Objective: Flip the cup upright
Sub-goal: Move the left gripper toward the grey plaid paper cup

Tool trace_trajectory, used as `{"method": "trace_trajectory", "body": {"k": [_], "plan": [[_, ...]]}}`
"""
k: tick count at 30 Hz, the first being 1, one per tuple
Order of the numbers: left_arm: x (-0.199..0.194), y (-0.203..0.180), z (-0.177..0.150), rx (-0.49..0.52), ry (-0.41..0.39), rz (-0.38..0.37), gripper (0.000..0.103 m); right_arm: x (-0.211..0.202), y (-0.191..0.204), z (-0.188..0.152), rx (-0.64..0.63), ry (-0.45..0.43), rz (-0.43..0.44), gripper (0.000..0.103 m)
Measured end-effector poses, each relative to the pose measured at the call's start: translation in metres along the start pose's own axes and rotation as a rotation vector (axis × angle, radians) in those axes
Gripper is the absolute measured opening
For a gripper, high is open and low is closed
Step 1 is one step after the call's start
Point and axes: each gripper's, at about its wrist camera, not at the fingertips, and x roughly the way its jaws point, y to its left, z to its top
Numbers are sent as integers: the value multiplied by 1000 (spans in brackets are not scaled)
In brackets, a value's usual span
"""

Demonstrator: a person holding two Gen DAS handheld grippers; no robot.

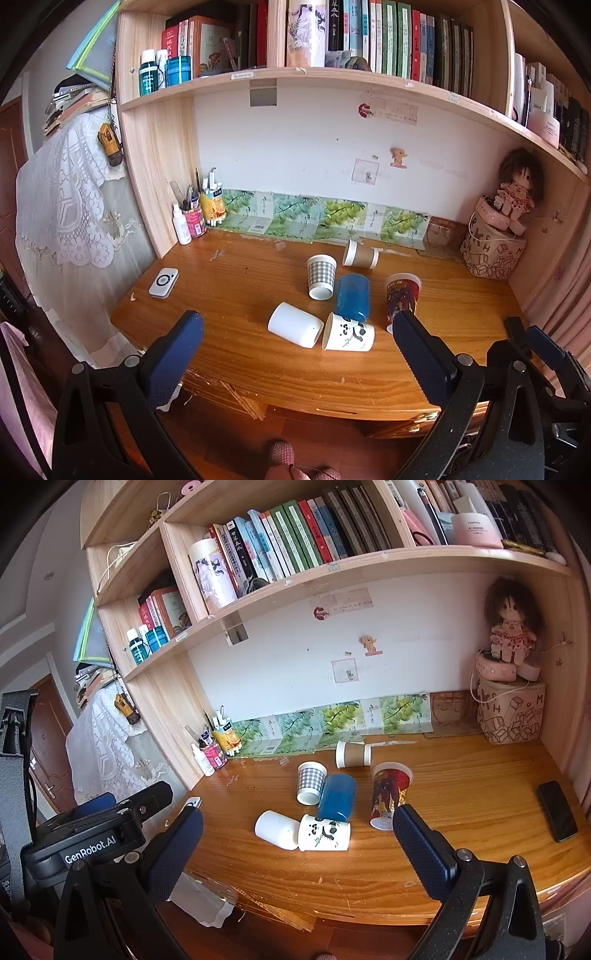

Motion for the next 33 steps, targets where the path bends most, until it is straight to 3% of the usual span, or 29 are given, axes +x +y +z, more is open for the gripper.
{"method": "trace_trajectory", "body": {"k": [15, 33], "plan": [[71, 29, 15, -100, 172, -52, 102, 54, -13, 9, 69, 130, -79, 103], [210, 26, 81, 8, 364, -126, 102, 189, -27, 56, 163, 312, -229, 103]]}}
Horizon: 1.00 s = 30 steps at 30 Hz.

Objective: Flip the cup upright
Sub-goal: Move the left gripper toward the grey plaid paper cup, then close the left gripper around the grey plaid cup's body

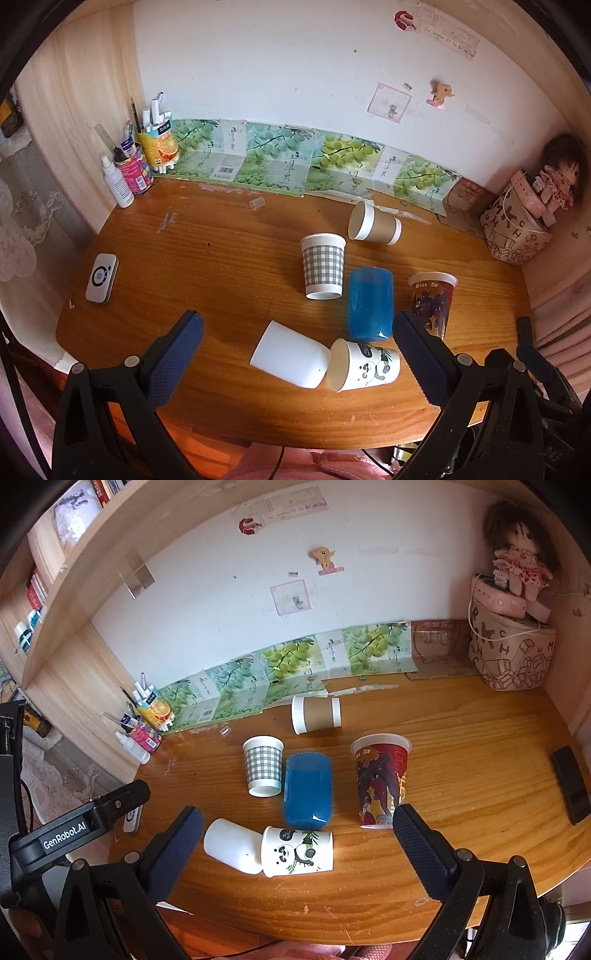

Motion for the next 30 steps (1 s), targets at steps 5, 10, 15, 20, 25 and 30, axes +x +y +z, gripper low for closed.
{"method": "trace_trajectory", "body": {"k": [5, 10, 15, 20, 25, 30], "plan": [[38, -1, 27, 18, 74, -43, 102, 32, 3, 9, 12, 78, -53, 103], [80, -6, 45, 43, 164, -71, 102, 65, 3, 17, 34, 155, -55, 103], [125, -6, 56, 17, 279, -114, 102, 93, 5, 25, 35, 212, -80, 103], [161, -2, 62, -34, 382, -162, 102, 120, 3, 29, 67, 297, -61, 103], [185, -5, 66, -28, 425, -163, 102, 141, 4, 30, 78, 364, -52, 103], [208, 1, 67, -69, 479, -153, 99, 154, 7, 30, 78, 389, -44, 103]]}}
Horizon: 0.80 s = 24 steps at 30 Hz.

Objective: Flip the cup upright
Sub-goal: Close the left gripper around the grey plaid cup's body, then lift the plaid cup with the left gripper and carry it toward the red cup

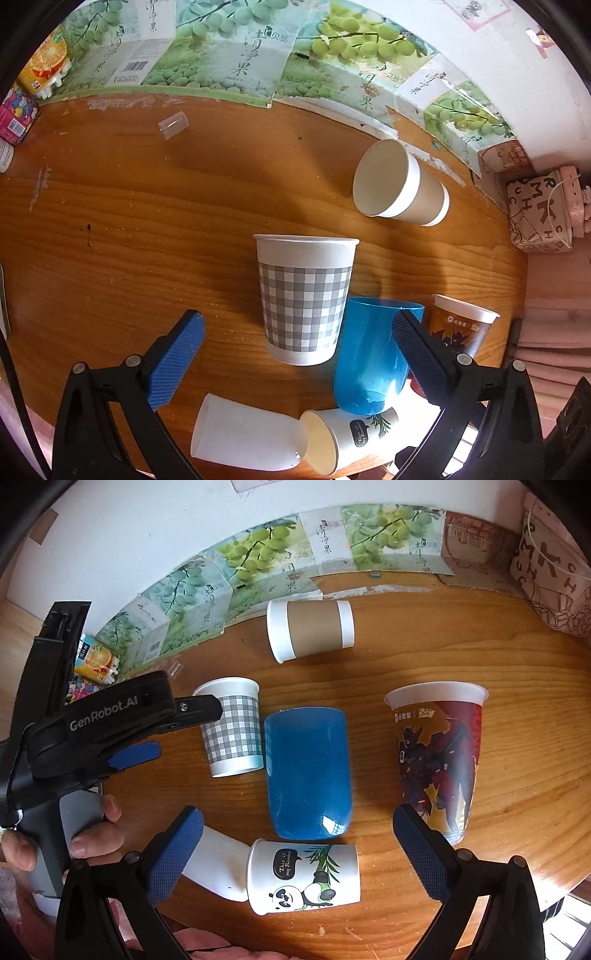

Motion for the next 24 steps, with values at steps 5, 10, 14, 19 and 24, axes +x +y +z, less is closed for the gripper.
{"method": "trace_trajectory", "body": {"k": [5, 10, 14, 19, 24], "plan": [[14, 2, 10, -2, 23, 28, 95, 10, 0, 4, 8, 26, 14, 103], [26, 4, 18, 3, 58, 51, 86, 16, -2, 8, 32, 48, 20, 103], [33, 4, 20, 4, 94, 11, 81, 17, -3, 10, 52, 46, 13, 103], [40, 1, 21, 3, 128, -16, 71, 16, -6, 11, 72, 46, 6, 103], [40, -1, 23, 1, 113, -27, 70, 14, -7, 9, 84, 38, 0, 103]]}}
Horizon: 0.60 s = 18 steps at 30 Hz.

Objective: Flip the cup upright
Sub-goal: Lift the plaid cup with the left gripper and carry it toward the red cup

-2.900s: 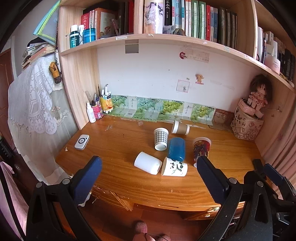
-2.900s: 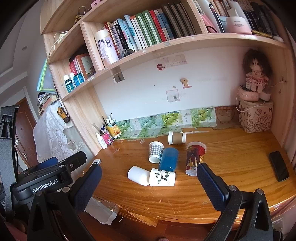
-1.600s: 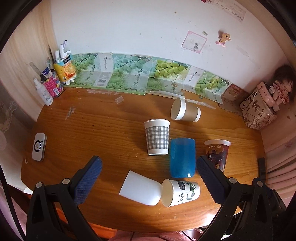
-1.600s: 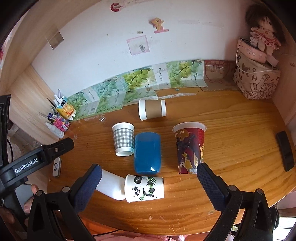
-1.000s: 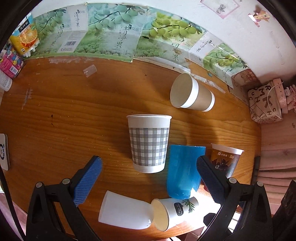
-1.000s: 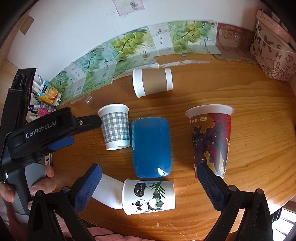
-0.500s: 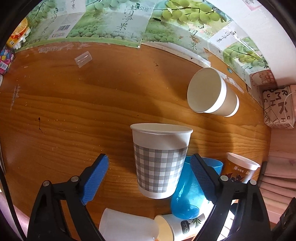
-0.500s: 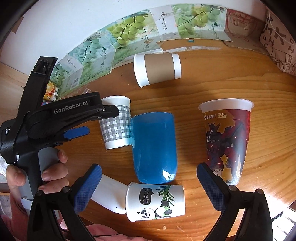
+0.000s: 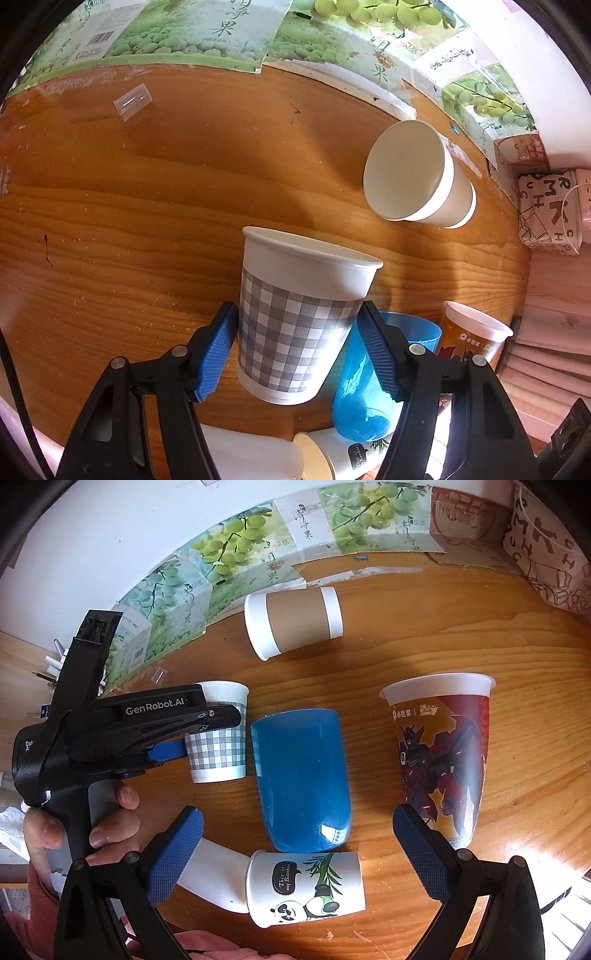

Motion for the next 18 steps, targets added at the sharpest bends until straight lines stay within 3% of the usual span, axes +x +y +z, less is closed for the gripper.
{"method": "trace_trajectory", "body": {"k": [15, 18], "plan": [[-26, -14, -15, 96, -53, 72, 69, -15, -6, -17, 37, -46, 59, 103], [-39, -23, -26, 141, -107, 105, 69, -23, -8, -23, 32, -68, 67, 103]]}}
